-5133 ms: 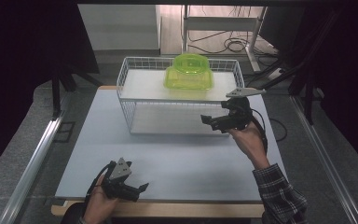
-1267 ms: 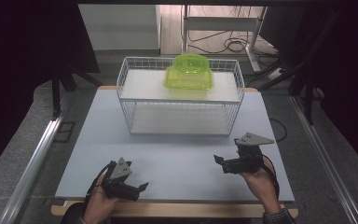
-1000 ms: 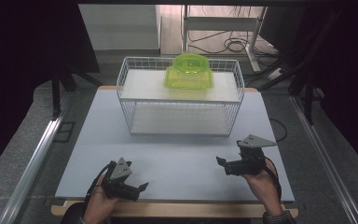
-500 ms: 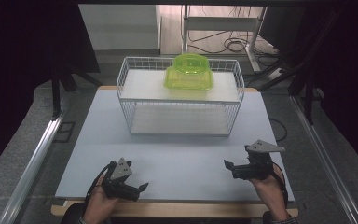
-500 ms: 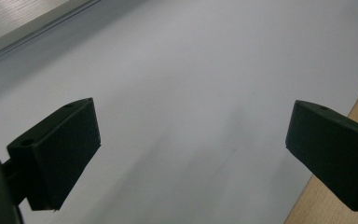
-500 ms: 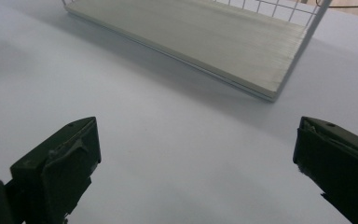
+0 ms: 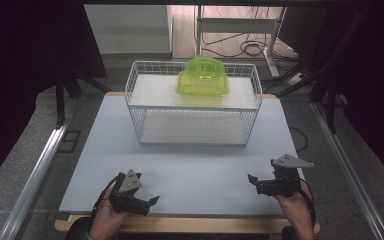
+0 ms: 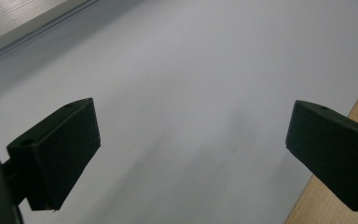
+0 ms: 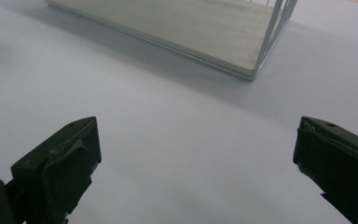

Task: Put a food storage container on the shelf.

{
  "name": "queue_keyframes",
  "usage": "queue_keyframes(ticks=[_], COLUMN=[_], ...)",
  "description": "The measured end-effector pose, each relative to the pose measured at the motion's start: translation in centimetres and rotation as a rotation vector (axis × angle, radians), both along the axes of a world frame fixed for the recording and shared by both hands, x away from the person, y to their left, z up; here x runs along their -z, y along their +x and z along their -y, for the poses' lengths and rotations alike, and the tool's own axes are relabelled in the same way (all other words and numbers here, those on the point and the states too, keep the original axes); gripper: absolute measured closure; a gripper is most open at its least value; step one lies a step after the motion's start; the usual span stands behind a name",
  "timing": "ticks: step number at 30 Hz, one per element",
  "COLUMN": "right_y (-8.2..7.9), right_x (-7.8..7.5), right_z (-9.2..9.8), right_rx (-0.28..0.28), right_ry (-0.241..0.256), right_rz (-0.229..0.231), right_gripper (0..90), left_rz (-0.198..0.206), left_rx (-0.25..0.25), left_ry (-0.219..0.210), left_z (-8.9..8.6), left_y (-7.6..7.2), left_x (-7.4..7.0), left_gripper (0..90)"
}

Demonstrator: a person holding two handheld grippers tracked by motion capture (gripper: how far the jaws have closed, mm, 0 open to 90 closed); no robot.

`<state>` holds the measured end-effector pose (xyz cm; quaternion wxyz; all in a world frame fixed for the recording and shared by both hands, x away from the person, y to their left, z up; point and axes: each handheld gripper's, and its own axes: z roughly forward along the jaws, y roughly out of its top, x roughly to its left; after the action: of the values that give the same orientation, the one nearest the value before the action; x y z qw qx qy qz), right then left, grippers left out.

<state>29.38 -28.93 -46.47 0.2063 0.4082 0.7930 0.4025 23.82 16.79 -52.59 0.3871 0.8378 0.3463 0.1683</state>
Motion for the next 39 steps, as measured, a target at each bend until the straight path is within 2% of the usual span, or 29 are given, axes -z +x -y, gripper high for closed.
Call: queue_keyframes(ticks=[22, 39], right_y=[-0.1, 0.3], right_x=[2.3, 3.7], right_z=[0.8, 0.7], right_rx=[0.017, 0.012], right_ry=[-0.059, -0.084], right_rz=[-0.015, -0.064], right_gripper=[0.1, 0.0], left_rz=[-0.005, -0.012], left_rx=[0.006, 0.013], left_ry=[0.009, 0.021], left_z=[0.1, 0.2], left_y=[0.0, 0.1], left_x=[0.2, 0.3], left_gripper=[2.4, 1.9])
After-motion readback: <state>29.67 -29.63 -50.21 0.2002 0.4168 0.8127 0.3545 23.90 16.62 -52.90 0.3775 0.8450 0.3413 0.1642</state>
